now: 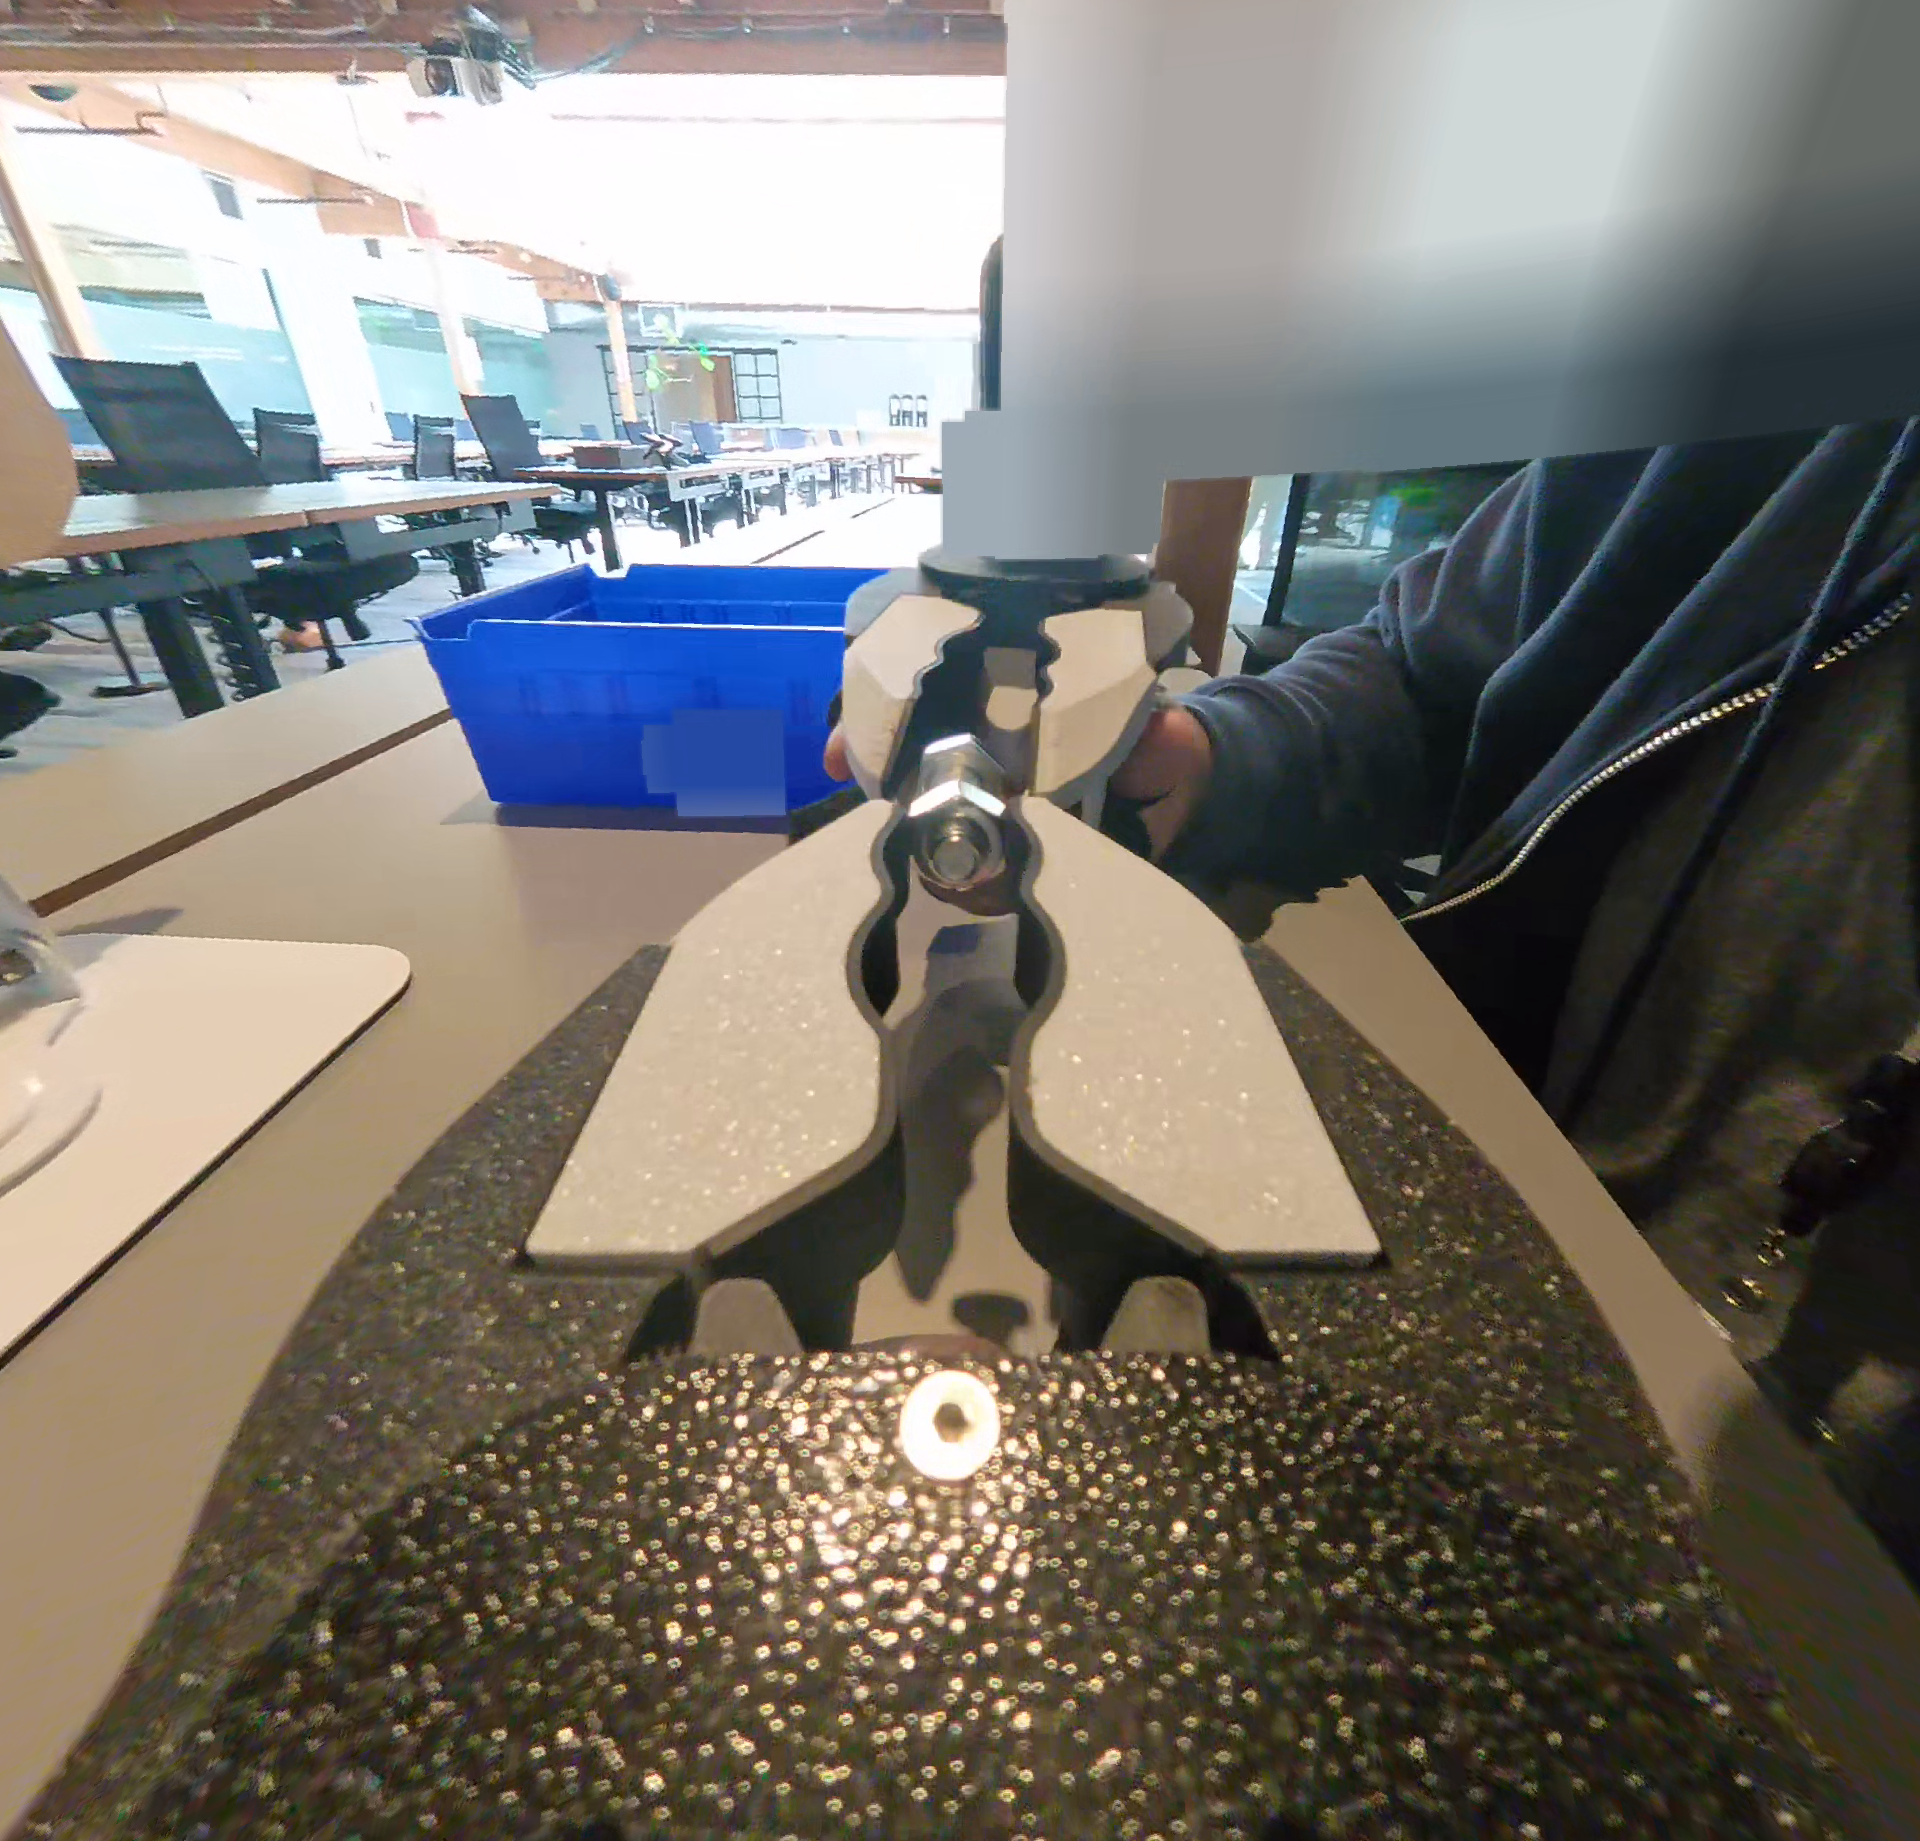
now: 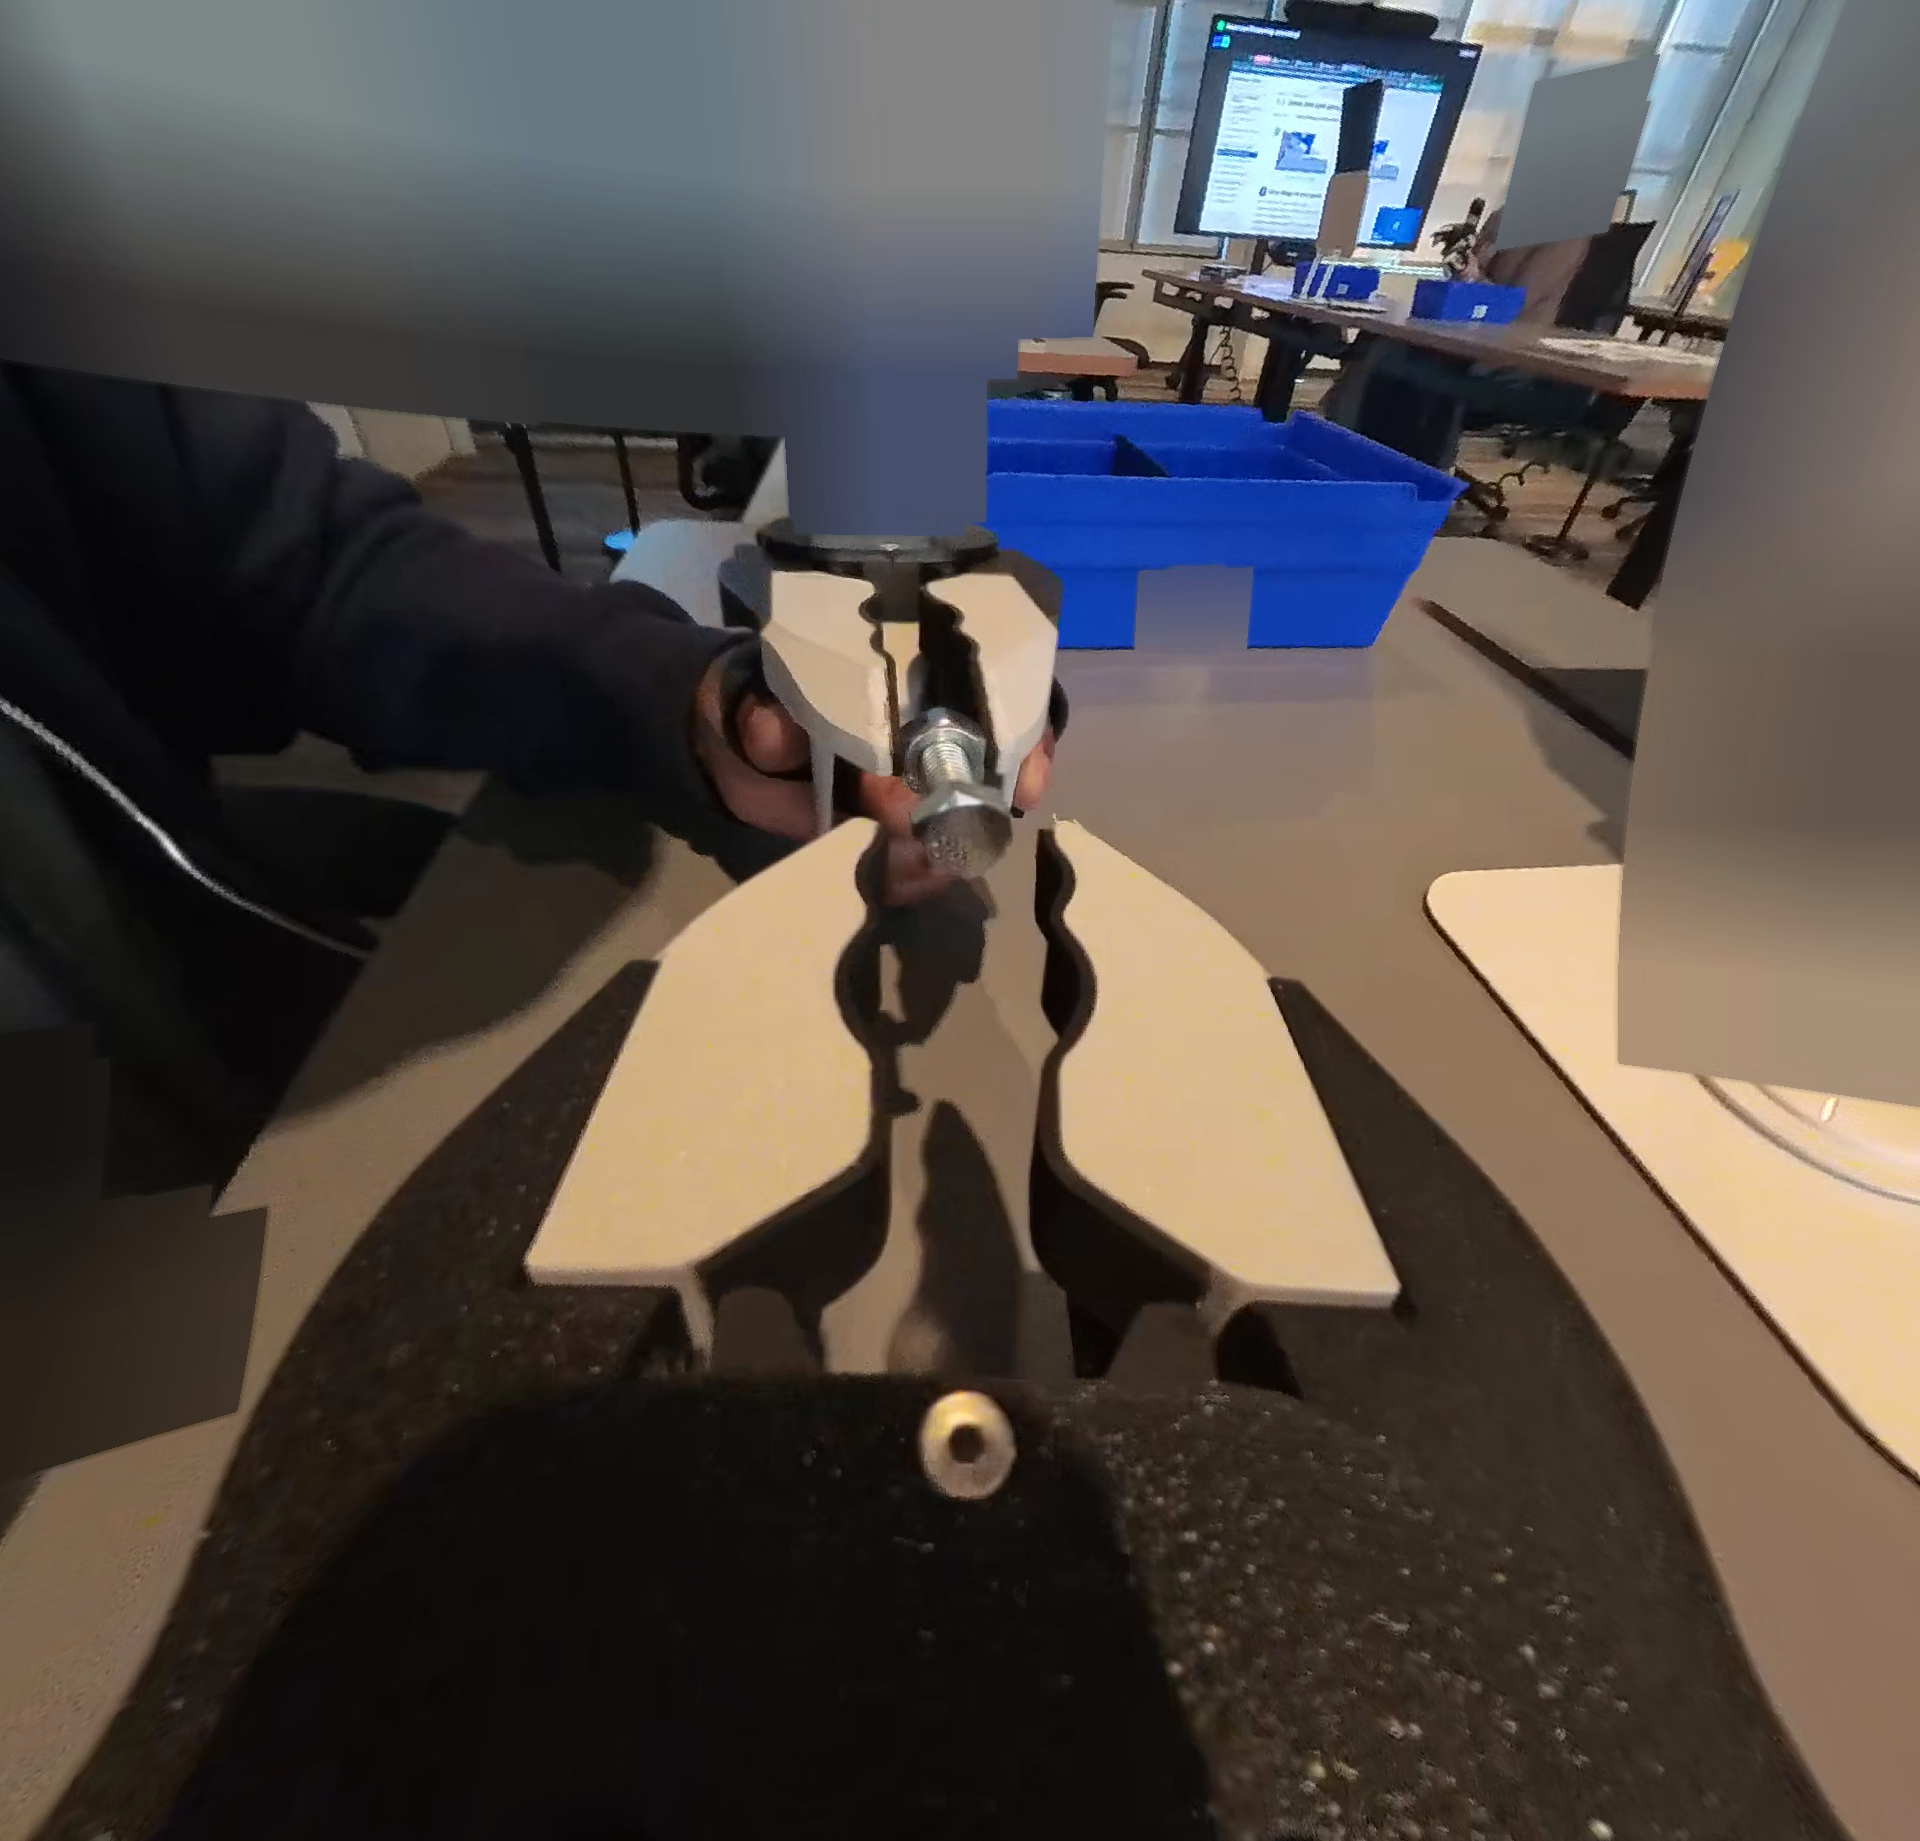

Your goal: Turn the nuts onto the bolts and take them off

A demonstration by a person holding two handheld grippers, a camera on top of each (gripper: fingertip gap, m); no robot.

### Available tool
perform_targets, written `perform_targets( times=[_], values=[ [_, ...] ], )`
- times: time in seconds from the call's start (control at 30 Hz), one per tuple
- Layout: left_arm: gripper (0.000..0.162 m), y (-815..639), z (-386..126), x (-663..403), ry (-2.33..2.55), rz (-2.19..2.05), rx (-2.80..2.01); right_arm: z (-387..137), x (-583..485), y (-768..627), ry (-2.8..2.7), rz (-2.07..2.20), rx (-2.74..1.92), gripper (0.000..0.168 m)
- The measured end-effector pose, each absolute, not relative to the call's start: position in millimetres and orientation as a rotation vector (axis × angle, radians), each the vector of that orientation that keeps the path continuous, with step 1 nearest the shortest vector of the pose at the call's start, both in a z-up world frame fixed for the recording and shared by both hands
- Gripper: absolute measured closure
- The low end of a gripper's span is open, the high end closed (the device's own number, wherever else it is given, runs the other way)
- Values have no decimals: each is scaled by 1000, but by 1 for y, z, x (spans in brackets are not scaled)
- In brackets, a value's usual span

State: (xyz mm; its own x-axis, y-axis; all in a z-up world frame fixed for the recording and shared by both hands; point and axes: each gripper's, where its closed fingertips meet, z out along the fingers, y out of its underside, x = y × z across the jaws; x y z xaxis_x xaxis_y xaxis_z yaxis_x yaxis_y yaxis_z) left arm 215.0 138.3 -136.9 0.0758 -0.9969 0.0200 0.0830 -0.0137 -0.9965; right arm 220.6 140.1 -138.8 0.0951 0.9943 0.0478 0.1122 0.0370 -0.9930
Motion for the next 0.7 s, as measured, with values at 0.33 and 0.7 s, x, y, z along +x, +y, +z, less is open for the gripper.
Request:
perform_targets(
  times=[0.33, 0.7],
  values=[
    [145, 137, -149, 219, 1225, -894, -1144, -149, 221, 137, -1192, 1355, -1474, 152],
    [145, 142, -144, 217, 1179, -859, -1135, -146, 225, 147, -1055, 1594, -1496, 134]
  ],
)
